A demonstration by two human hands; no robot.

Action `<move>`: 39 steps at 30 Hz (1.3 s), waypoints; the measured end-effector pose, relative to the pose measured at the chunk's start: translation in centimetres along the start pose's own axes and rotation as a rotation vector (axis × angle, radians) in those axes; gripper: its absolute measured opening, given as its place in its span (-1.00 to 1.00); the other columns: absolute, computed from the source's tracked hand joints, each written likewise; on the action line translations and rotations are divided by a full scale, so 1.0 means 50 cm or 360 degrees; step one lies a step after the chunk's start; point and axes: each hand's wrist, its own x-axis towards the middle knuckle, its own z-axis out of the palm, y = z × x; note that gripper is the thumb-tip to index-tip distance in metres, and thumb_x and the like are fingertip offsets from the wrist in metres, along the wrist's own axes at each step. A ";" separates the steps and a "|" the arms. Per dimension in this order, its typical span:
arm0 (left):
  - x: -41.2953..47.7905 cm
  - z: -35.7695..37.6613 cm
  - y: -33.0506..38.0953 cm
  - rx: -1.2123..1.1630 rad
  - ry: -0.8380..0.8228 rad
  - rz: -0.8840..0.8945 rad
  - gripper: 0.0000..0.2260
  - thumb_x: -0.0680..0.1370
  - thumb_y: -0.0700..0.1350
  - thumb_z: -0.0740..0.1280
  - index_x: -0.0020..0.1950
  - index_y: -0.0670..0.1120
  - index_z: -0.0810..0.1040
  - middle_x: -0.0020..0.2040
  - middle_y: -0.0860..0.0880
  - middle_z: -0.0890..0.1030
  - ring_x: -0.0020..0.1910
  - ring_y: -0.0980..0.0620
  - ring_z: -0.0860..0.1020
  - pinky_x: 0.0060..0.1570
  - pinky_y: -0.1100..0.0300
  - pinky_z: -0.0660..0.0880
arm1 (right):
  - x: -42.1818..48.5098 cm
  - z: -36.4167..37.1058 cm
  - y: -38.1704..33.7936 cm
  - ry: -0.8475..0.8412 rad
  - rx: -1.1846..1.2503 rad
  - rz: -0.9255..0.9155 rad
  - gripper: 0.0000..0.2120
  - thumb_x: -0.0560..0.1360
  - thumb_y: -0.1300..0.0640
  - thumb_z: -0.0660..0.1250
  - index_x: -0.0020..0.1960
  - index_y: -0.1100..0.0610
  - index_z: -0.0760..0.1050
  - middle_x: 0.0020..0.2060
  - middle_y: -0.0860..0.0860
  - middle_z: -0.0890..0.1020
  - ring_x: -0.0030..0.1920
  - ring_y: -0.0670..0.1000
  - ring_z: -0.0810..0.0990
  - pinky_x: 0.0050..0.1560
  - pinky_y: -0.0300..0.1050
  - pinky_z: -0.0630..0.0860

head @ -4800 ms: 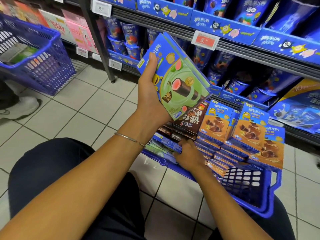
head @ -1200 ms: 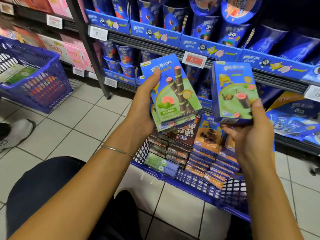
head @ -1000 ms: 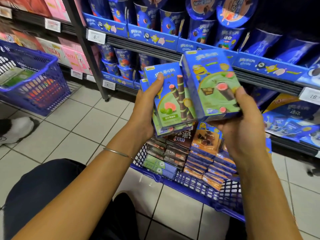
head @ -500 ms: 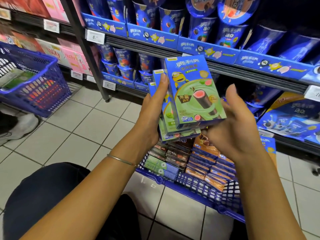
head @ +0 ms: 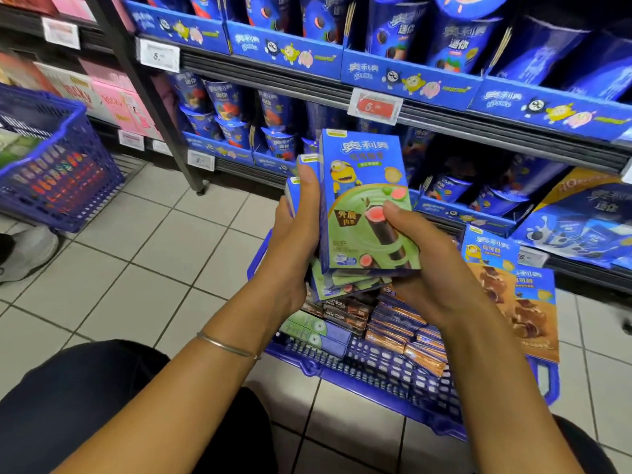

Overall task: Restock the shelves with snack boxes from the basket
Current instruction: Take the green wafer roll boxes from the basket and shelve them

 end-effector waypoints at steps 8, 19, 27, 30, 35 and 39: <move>0.062 -0.026 -0.037 -0.0181 0.0049 -0.0260 0.02 0.35 0.59 0.29 0.68 0.07 0.25 0.54 -0.11 0.49 0.44 -0.26 0.54 0.45 -0.28 0.44 | 0.062 -0.024 0.049 0.0137 0.0066 0.0190 -0.76 0.50 0.05 0.37 0.10 0.10 0.70 0.05 0.12 0.73 -0.02 0.10 0.73 -0.18 -0.12 0.63; 0.004 -0.020 0.141 -0.0071 0.0248 -0.0363 -0.14 0.51 0.49 0.22 0.53 -0.17 0.44 0.45 -0.29 0.53 0.33 -0.33 0.60 0.39 -0.31 0.49 | 0.048 0.135 -0.101 0.0279 0.0074 0.0464 -0.25 0.25 -0.04 0.53 0.37 0.23 0.50 0.20 0.20 0.66 0.19 0.21 0.66 0.18 0.16 0.61; -0.216 0.071 0.528 -0.0057 0.0157 -0.0119 -0.33 0.62 0.33 0.13 0.40 -0.17 0.60 0.29 -0.26 0.68 0.28 -0.30 0.65 0.35 -0.28 0.53 | -0.070 0.390 -0.444 0.0216 -0.0101 0.0408 -0.67 0.41 0.11 0.41 0.18 0.00 0.60 0.15 0.13 0.69 0.21 0.28 0.63 0.28 0.38 0.49; -0.316 0.120 0.679 -0.0141 0.0206 -0.0139 -0.33 0.58 0.37 0.19 0.39 -0.12 0.63 0.30 -0.25 0.67 0.32 -0.30 0.63 0.41 -0.33 0.47 | -0.126 0.495 -0.598 0.0218 -0.0257 0.0393 -0.78 0.42 0.16 0.38 0.02 -0.05 0.66 0.06 0.11 0.72 0.11 0.23 0.68 0.14 0.23 0.58; -0.465 0.172 0.868 -0.0293 0.0292 -0.0149 -0.34 0.56 0.39 0.22 0.38 -0.08 0.66 0.28 -0.23 0.70 0.25 -0.27 0.68 0.21 -0.21 0.64 | -0.223 0.639 -0.826 0.0116 -0.0586 0.0346 -0.77 0.46 0.21 0.45 0.11 0.05 0.63 -0.02 -0.05 0.75 -0.02 -0.02 0.72 -0.19 -0.24 0.61; -0.538 0.213 0.970 -0.0372 0.0086 -0.0098 -0.35 0.62 0.38 0.15 0.42 -0.08 0.63 0.29 -0.22 0.69 0.16 -0.22 0.72 0.00 -0.05 0.69 | -0.283 0.699 -0.950 -0.0051 -0.0714 0.0253 -0.79 0.49 0.22 0.44 0.09 0.00 0.61 -0.15 -0.22 0.74 -0.16 -0.23 0.70 -0.31 -0.41 0.53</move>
